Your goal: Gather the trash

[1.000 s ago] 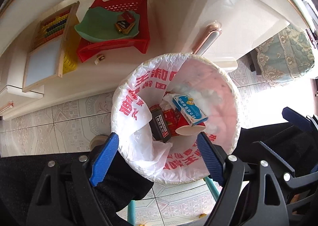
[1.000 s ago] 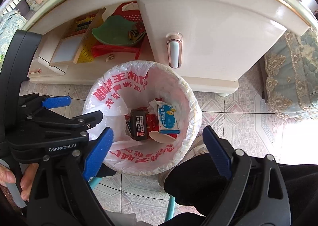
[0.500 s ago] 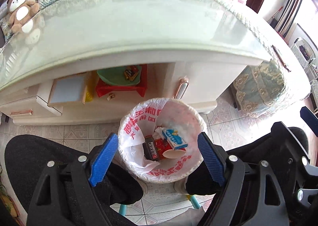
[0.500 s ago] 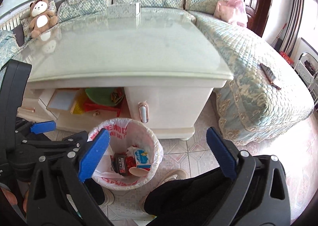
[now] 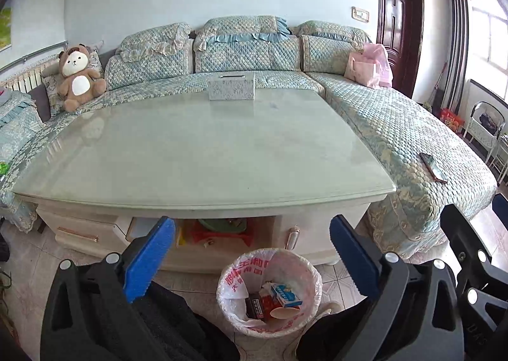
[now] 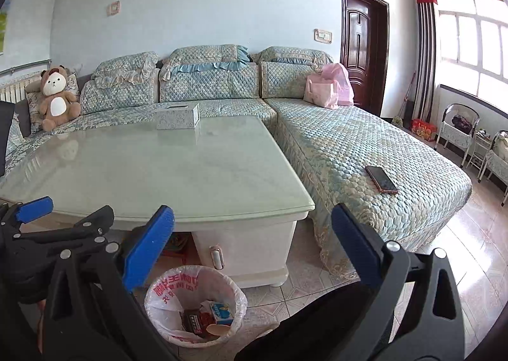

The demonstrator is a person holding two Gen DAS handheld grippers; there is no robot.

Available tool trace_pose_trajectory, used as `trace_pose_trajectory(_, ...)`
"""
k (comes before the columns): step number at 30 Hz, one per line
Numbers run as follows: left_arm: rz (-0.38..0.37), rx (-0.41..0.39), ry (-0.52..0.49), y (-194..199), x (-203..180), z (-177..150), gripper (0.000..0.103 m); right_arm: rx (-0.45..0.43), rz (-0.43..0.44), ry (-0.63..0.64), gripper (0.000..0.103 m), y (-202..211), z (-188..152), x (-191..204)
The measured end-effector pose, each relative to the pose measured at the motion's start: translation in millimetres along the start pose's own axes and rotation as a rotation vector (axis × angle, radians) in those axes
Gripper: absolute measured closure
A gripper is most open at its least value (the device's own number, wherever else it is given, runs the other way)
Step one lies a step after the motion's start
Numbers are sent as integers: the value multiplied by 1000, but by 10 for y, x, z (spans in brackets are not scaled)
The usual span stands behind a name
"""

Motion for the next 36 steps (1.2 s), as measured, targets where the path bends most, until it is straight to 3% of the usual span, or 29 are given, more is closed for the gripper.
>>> trace_pose_trajectory(4, -17, -33, 26, 175, 47, 96, 7, -51, 1, -7, 6, 164, 102, 4)
trace_pose_trajectory(10, 36, -67, 37, 389, 96, 171, 7, -82, 14, -29, 6, 277, 165, 10)
trace_pose_trajectory(15, 26, -65, 55, 469, 135, 199, 7, -104, 17, -30, 6, 360, 186, 35)
trace_pose_trajectory(36, 44, -65, 81, 499, 181, 170, 7, -130, 3, -23, 6, 418, 193, 115)
Point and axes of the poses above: each gripper's, at about its wrist camera, not at the fingertips, and y roughly against the way its jaws point, x to its left, z to its top, the point moved 4 cm from there along -y, roughly the way its jaws point, and after that the axes turned 14 degrees about -y, right-handed, at the moved point
